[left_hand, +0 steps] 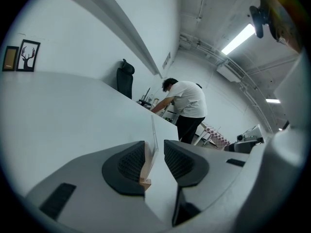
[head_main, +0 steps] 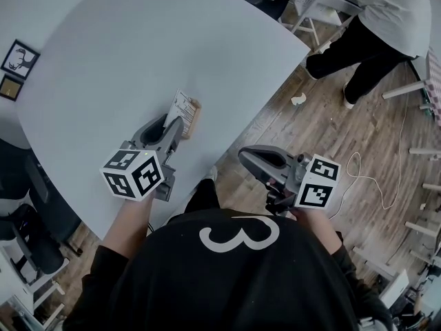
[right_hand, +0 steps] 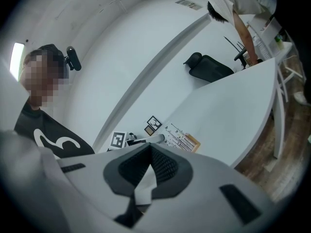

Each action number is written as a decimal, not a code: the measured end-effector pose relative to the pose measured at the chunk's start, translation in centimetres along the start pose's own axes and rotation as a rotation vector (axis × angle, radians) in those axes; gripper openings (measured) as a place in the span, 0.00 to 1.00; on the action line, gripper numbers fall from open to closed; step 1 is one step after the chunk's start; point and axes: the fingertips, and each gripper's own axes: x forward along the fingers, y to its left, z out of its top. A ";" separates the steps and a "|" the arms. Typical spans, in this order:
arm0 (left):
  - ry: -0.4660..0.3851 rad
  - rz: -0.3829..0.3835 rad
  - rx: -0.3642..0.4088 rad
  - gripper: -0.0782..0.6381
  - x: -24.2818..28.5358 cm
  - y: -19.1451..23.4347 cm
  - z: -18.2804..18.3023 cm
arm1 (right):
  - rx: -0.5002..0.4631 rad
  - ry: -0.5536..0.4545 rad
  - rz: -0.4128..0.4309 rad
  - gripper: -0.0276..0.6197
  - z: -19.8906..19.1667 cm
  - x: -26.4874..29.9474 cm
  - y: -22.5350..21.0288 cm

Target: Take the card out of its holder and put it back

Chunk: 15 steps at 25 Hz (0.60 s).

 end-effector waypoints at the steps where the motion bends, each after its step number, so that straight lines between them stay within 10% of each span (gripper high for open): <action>1: -0.001 0.004 0.003 0.29 0.0 0.1 0.0 | 0.001 -0.001 -0.002 0.05 0.0 0.0 -0.1; 15: 0.005 0.073 0.010 0.17 0.2 0.9 0.0 | 0.004 -0.013 -0.008 0.05 -0.1 -0.3 -0.3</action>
